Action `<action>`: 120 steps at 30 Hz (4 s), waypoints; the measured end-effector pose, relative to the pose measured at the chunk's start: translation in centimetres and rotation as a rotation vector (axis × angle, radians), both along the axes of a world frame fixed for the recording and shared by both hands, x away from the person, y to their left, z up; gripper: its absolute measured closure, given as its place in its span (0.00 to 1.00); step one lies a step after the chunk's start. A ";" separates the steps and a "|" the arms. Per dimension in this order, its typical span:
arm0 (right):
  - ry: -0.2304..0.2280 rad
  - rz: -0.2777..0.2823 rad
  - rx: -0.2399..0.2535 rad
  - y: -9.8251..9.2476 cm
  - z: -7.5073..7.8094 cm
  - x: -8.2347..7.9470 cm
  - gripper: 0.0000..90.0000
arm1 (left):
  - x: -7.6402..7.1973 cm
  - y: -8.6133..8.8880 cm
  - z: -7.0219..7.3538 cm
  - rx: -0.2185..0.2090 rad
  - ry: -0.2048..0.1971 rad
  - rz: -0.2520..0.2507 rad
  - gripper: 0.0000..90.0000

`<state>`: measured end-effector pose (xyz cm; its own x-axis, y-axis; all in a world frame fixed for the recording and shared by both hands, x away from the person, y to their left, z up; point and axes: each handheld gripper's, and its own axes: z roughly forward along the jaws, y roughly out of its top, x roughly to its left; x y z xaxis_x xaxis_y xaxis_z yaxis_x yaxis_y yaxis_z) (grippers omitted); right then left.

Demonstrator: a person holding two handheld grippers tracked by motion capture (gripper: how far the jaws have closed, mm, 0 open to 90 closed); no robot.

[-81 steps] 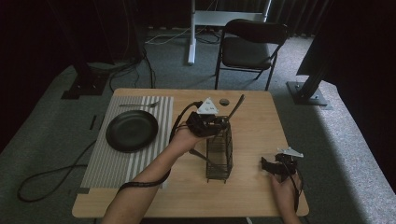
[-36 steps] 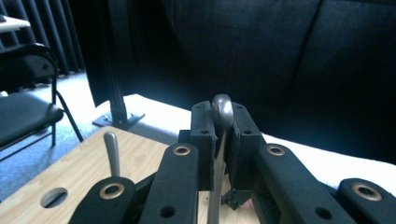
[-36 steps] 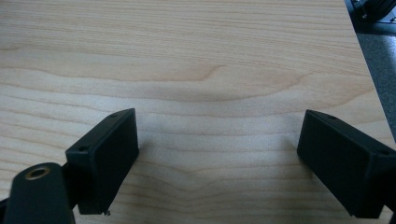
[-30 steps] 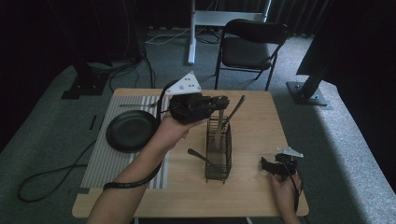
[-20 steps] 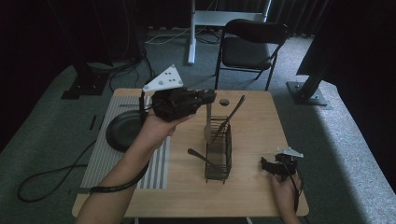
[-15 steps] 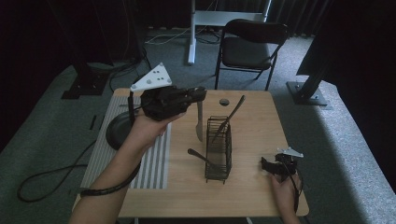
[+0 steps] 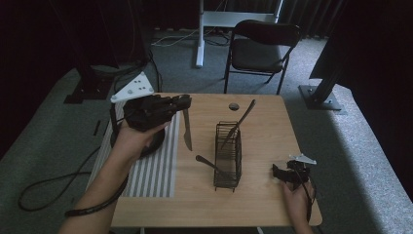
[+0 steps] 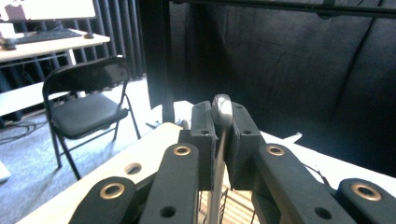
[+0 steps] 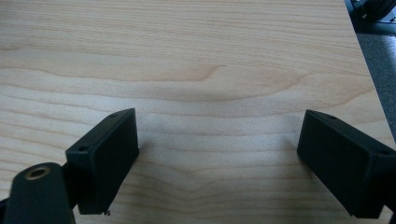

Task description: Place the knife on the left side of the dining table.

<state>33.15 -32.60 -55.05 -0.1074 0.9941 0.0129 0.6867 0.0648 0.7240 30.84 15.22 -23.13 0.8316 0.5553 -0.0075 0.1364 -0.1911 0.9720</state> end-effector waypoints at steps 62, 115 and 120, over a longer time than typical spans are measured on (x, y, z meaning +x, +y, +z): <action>0.000 0.000 0.000 0.0 0.0 0.0 0.13 | 2.4 7.3 -15.7 0.028 0.211 0.354 0.91; 0.001 -0.001 0.001 0.0 0.0 0.0 0.13 | -2.5 20.6 -24.9 -0.095 0.536 0.600 0.69; 0.001 -0.001 0.000 0.0 0.0 0.0 0.13 | -2.3 21.0 -25.7 -0.090 0.558 0.628 0.68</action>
